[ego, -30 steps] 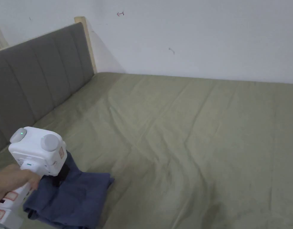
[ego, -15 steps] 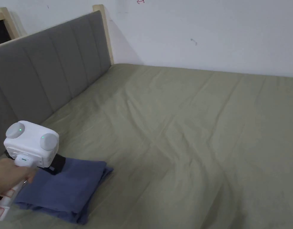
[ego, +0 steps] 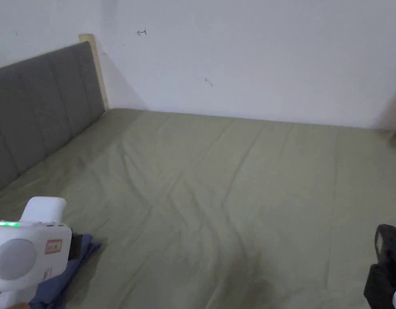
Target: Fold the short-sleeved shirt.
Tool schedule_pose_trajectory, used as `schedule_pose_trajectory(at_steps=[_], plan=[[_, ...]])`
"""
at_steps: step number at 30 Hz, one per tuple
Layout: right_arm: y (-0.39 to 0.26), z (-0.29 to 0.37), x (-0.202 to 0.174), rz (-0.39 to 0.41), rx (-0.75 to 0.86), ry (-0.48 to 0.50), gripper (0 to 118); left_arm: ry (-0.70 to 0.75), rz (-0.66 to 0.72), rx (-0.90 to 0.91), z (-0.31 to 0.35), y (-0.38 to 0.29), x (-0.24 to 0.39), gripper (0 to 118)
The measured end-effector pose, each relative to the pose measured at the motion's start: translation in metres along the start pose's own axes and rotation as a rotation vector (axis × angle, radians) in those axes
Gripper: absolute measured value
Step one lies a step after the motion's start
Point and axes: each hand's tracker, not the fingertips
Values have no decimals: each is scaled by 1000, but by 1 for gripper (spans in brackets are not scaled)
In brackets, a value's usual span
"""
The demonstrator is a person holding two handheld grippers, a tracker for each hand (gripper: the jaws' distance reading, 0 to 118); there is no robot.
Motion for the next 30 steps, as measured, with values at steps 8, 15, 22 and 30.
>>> schedule_pose_trajectory(at_steps=[8,15,22,30], plan=[[4,25,42,-39,15,-13,0,11,-25,373,104,-28,137,0],[12,39,90,-74,35,-34,0,33,-31,598,163,-59,223,0],[12,51,119,-83,58,-81,0,19,-79,684,196,-75,268,0],[16,59,134,-79,31,-64,56,-88,-29,643,209,-68,263,92]])
